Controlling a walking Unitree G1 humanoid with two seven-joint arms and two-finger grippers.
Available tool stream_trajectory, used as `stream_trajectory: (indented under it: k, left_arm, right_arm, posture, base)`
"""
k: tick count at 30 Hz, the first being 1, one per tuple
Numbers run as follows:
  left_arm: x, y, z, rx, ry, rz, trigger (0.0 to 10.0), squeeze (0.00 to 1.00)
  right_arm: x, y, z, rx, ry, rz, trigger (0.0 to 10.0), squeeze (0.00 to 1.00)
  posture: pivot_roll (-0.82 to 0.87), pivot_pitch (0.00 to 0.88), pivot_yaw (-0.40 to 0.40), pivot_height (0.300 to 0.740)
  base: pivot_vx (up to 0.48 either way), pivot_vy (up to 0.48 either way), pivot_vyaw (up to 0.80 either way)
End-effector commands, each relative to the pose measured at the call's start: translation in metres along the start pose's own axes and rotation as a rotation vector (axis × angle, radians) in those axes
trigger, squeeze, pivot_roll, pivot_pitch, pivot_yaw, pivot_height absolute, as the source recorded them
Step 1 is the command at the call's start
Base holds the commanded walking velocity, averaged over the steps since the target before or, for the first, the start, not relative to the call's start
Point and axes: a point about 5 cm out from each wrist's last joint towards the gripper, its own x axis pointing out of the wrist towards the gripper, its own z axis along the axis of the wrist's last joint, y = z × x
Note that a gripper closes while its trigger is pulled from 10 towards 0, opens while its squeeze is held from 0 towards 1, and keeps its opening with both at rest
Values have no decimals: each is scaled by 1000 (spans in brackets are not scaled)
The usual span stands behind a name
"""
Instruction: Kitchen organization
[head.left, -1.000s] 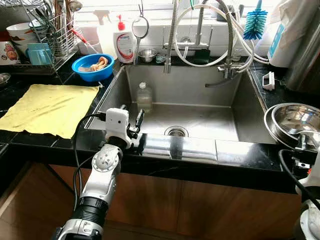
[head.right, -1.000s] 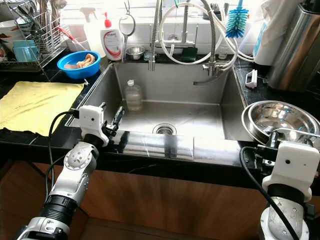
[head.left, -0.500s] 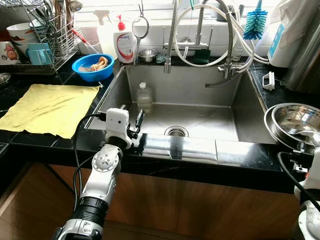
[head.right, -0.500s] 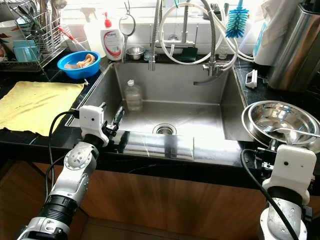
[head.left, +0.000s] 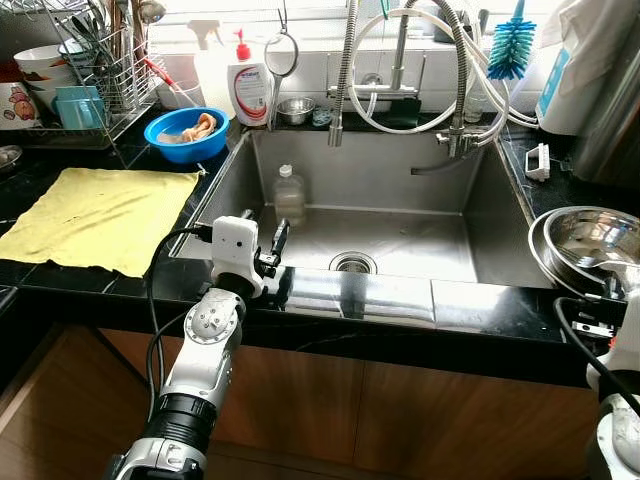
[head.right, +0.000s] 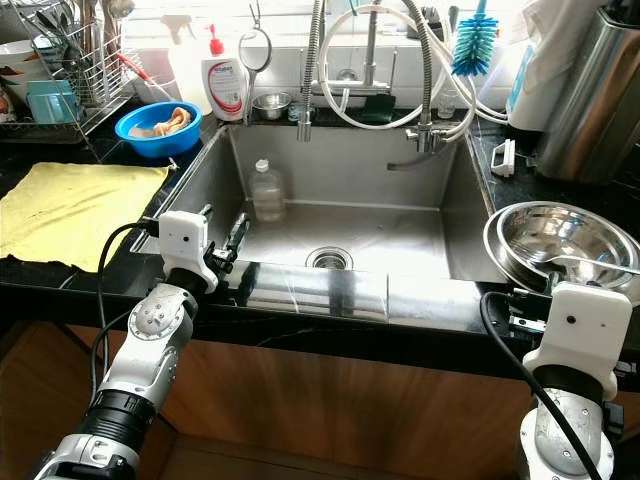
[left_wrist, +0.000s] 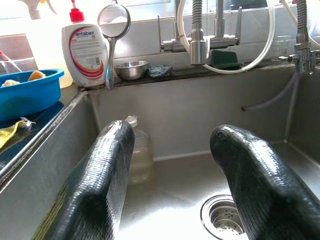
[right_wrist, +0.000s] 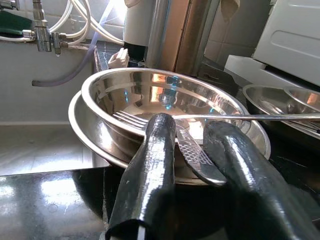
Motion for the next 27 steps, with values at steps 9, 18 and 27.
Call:
stream_trajectory:
  k: [9, 18, 27]
  left_arm:
    - [-1, 2, 0, 22, -6, -4, 10000, 0]
    - [0, 2, 1, 24, -6, -4, 10000, 0]
    - [0, 2, 0, 23, -7, -1, 10000, 0]
  right_arm:
    - [4, 4, 7, 20, -33, 30, 0, 0]
    - [6, 13, 23, 60, -118, 79, 10000, 0]
    - [7, 17, 25, 70, -130, 105, 10000, 0]
  posture:
    - [-100, 0, 52, 740]
    - [-97, 0, 49, 740]
    - [-97, 0, 45, 740]
  base:
    - [0, 0, 0]
    - [0, 0, 0]
    - [0, 0, 0]
